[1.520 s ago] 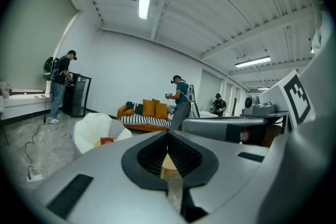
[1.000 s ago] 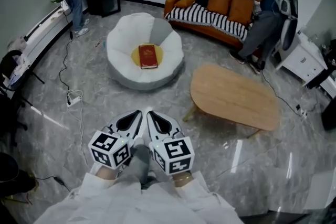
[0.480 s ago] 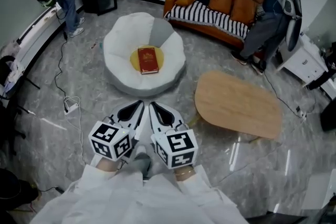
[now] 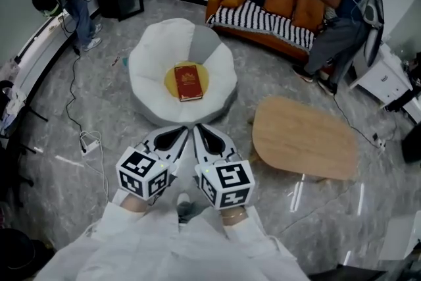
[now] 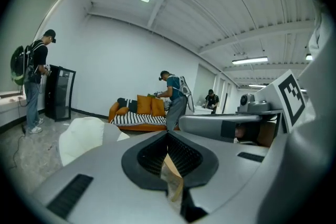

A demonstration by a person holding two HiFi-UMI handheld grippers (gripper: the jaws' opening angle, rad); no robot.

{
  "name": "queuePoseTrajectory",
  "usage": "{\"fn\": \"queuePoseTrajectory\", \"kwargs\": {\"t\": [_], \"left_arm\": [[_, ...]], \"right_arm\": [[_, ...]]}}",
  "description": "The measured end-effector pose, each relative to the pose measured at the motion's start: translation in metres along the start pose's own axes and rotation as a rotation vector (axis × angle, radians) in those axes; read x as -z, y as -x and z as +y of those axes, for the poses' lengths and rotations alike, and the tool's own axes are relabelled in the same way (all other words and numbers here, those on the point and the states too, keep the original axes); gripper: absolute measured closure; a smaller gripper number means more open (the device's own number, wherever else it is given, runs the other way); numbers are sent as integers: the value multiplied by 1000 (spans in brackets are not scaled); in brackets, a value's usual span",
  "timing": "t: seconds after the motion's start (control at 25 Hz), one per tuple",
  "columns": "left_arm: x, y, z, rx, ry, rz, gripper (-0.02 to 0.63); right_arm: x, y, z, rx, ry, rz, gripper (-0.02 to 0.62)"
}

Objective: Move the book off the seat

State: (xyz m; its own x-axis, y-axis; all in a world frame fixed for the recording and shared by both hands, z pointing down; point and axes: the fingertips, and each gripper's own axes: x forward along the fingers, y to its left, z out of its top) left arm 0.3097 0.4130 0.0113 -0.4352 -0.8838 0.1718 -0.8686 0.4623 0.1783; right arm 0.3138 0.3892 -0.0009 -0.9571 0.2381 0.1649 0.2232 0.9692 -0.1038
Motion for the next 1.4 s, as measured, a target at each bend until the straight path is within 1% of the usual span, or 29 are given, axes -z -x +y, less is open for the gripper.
{"fn": "queuePoseTrajectory", "kwargs": {"t": [0.08,0.16,0.4,0.48,0.56,0.64,0.76,1.0,1.2,1.4], "left_arm": [[0,-6,6,9,-19,12,600],[-2,-11,13,18,-16,14,600],[-6,-36,37,15,33,16,600],[-9,-48,52,-6,42,16,600],[-13,-61,73,-48,56,10,600],[-20,-74,94,-89,64,-2,600],[-31,-95,121,-128,69,-10,600],[-56,-145,165,-165,85,-10,600],[-75,-189,191,-183,108,-16,600],[-82,-225,219,-214,135,-17,600]], "right_arm": [[0,-9,-6,12,-6,15,583],[-1,-17,-11,19,-11,25,583],[-2,-49,-25,10,-8,50,583],[-4,-65,-33,-1,-4,51,583],[-9,-84,-43,-15,-2,50,583],[-16,-102,-56,-28,2,46,583],[-24,-128,-79,-39,6,45,583],[-44,-183,-120,-70,2,57,583],[-57,-223,-155,-96,-2,69,583],[-66,-259,-187,-120,-4,83,583]]}}
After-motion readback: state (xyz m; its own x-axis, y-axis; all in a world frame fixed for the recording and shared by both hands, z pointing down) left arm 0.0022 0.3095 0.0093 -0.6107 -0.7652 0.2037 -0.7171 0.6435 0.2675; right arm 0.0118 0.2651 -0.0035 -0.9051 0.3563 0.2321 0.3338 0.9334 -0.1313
